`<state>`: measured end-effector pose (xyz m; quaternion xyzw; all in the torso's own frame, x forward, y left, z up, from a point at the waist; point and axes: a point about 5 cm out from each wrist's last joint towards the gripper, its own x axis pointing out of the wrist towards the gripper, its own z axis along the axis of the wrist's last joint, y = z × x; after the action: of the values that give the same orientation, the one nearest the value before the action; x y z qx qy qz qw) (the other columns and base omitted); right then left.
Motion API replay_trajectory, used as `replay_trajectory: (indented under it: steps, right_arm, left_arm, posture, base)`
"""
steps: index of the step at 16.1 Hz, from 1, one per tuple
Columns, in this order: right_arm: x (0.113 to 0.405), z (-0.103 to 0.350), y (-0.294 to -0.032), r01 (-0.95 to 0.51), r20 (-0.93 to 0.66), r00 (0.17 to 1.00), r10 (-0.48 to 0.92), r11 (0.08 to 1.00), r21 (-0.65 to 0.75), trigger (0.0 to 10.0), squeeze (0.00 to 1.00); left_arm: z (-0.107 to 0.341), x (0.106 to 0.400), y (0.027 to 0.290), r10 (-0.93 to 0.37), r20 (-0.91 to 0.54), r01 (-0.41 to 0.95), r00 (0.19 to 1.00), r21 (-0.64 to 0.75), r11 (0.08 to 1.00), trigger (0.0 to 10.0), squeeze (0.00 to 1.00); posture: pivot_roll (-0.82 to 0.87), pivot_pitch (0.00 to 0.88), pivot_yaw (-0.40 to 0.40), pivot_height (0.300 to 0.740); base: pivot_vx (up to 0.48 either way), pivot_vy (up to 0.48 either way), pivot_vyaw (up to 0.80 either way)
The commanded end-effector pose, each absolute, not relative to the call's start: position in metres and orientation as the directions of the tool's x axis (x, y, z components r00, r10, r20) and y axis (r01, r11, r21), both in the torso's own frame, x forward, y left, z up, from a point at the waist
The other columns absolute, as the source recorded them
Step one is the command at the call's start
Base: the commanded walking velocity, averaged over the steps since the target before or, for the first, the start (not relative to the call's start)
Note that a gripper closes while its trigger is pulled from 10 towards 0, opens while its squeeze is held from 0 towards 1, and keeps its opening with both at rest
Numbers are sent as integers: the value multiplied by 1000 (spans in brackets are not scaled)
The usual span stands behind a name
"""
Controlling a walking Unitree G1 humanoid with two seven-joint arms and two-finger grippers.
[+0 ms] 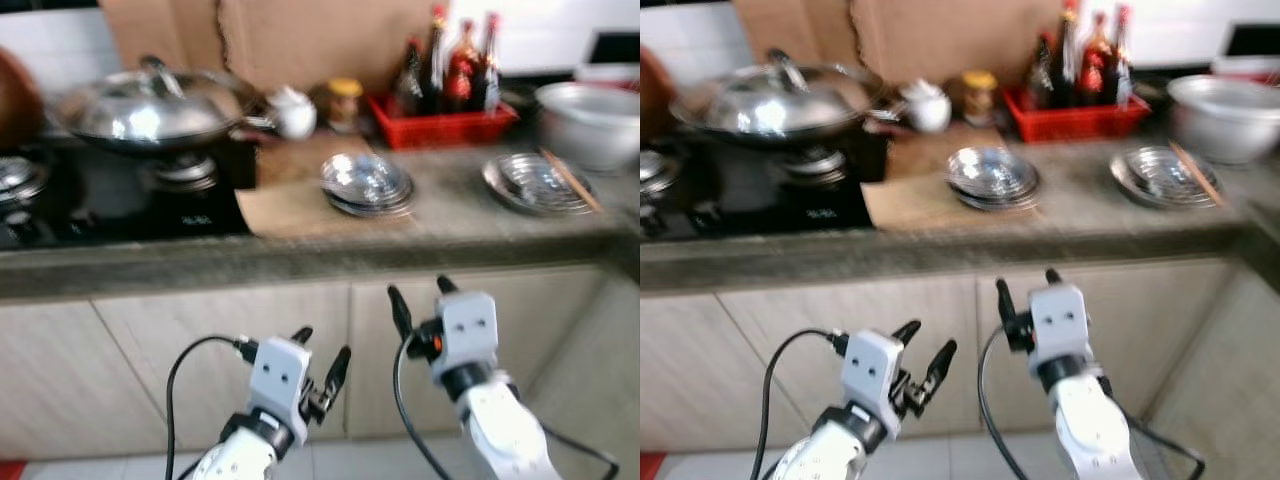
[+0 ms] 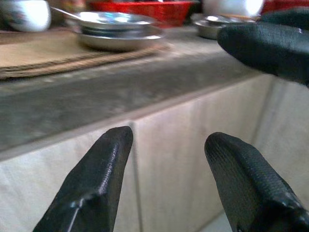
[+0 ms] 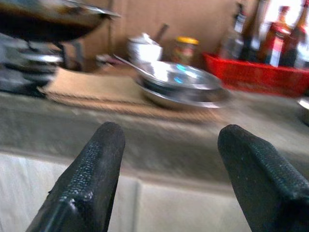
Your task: Kitchen organization
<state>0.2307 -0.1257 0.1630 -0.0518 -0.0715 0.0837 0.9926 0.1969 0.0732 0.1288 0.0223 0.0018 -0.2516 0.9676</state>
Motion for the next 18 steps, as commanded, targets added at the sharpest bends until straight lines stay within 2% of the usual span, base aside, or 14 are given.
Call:
replay_trajectory:
  steps: [1,8,18]
  right_arm:
    - [231,163,-121,-179,133,972,192,978,-104,10000,0]
    - [237,169,-114,-217,158,959,235,968,-125,10000,0]
    - [271,207,-106,-242,292,906,306,941,-235,10000,0]
  left_arm:
    - [128,198,78,-467,-23,467,884,58,882,10000,0]
    - [126,197,79,-457,-24,457,889,58,887,10000,0]
    - [125,200,79,-442,-11,442,897,57,895,10000,0]
  posture:
    - [162,43,-12,740]
    - [166,43,-17,740]
    - [168,35,-24,740]
  base:
    - [375,0,0]
    - [350,0,0]
    - [0,0,0]
